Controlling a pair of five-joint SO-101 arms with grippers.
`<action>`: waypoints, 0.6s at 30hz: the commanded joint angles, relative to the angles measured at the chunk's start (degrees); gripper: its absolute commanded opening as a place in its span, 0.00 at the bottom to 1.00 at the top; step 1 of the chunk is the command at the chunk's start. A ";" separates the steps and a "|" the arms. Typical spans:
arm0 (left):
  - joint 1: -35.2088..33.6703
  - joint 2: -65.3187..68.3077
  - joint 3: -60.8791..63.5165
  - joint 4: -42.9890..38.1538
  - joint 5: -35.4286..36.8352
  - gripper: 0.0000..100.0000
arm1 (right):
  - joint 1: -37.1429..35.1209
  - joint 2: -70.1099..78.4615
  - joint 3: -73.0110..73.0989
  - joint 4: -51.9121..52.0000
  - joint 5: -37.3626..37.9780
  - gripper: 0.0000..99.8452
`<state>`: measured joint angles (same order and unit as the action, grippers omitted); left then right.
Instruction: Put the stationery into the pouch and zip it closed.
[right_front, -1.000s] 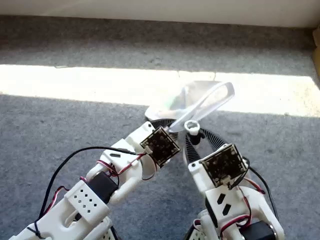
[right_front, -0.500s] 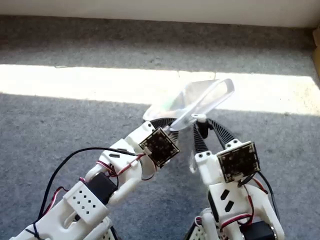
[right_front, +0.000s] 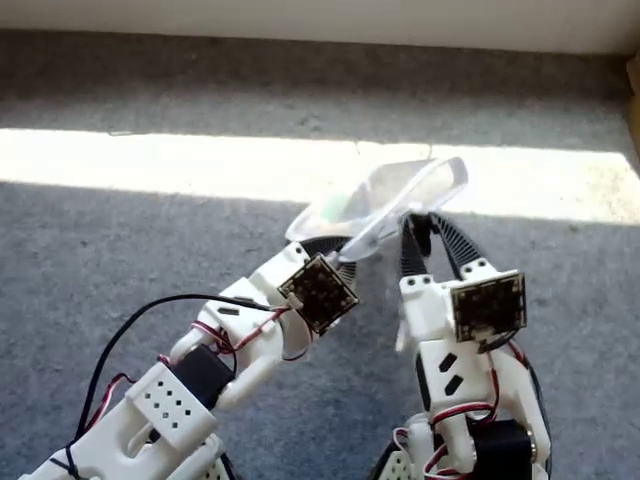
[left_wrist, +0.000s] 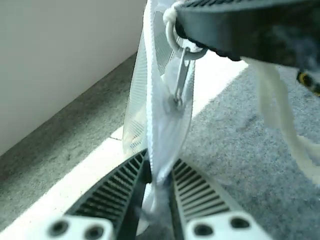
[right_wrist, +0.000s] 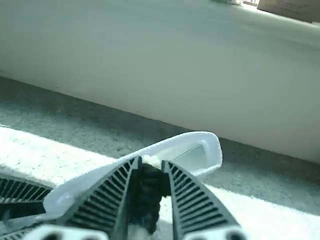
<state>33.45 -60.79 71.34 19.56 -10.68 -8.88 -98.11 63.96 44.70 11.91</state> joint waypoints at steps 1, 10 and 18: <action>-2.15 -0.13 -0.48 0.97 0.44 0.01 | 4.00 -0.57 -0.22 -4.18 -2.11 0.01; -2.24 -0.13 -0.40 0.97 0.44 0.01 | 4.70 -0.57 -0.13 -4.53 -2.02 0.01; -2.24 -0.13 -0.40 0.97 0.44 0.01 | 4.26 -0.66 -3.30 5.41 -2.11 0.06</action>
<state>32.92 -60.88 71.34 20.00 -10.68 -5.01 -98.73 63.96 45.76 10.07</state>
